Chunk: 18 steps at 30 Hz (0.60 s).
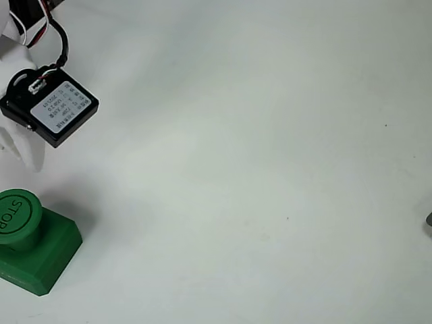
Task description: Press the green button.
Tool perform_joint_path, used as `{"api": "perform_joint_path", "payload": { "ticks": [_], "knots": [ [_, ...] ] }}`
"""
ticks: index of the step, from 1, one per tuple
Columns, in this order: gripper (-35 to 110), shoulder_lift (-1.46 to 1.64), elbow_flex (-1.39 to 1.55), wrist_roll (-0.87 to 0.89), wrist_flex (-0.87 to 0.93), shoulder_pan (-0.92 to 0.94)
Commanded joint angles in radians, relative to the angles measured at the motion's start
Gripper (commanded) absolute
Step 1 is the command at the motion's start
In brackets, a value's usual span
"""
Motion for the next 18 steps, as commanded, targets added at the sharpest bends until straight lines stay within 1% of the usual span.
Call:
{"api": "perform_joint_path", "payload": {
  "ticks": [1, 9, 18],
  "knots": [
    [0, -0.032, -0.106, -0.021, 0.003, 0.034],
    [0, -0.06, -0.092, -0.061, -0.009, 0.132],
    [0, -0.11, -0.089, -0.11, -0.04, 0.179]
  ]
}}
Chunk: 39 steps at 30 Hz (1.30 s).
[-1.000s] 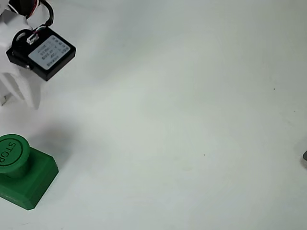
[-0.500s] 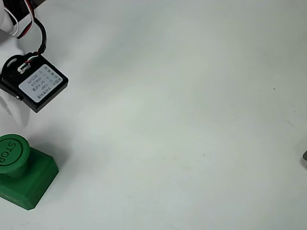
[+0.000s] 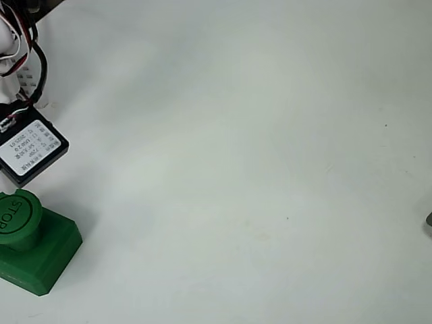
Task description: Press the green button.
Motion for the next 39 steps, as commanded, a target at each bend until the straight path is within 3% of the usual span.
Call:
{"api": "perform_joint_path", "payload": {
  "ticks": [1, 39],
  "knots": [
    [0, -0.011, -0.06, -0.026, -0.023, 0.018],
    [0, -0.044, 0.416, -0.032, -0.313, 0.06]
  ]
}}
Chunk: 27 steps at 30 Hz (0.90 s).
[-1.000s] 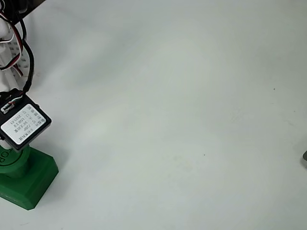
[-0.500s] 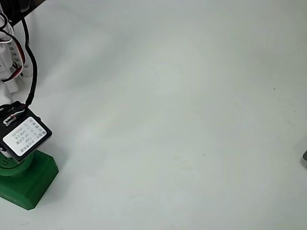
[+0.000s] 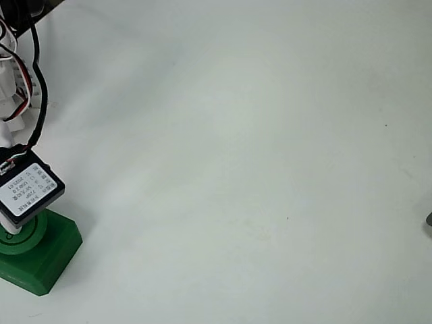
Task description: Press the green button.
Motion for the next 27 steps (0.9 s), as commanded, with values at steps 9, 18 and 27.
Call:
{"api": "perform_joint_path", "payload": {
  "ticks": [9, 18, 27],
  "knots": [
    [0, 0.19, 0.078, 0.003, 0.063, 0.0],
    [0, 0.181, -0.186, 0.038, 0.232, -0.063],
    [0, 0.0, -0.531, 0.038, 0.364, -0.103]
  ]
}}
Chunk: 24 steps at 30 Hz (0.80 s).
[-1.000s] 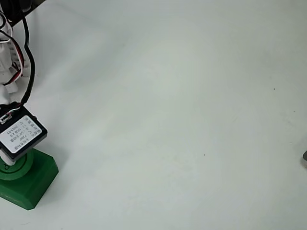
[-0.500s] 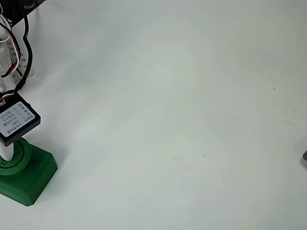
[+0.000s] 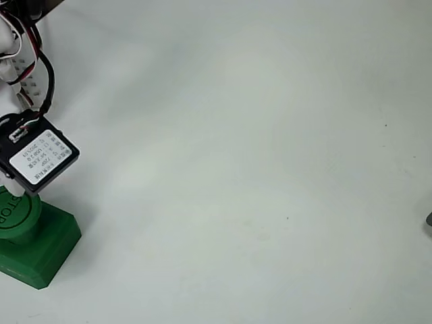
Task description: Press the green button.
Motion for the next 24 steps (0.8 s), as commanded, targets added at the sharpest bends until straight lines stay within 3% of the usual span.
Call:
{"api": "perform_joint_path", "payload": {
  "ticks": [1, 11, 20, 24],
  "knots": [
    [0, -0.037, -0.233, 0.002, 0.061, -0.008],
    [0, 0.014, -0.345, 0.098, 0.12, -0.187],
    [0, 0.339, -0.262, 0.331, 0.115, -0.569],
    [0, 0.531, -0.101, 0.371, -0.057, -0.655]
  ]
}}
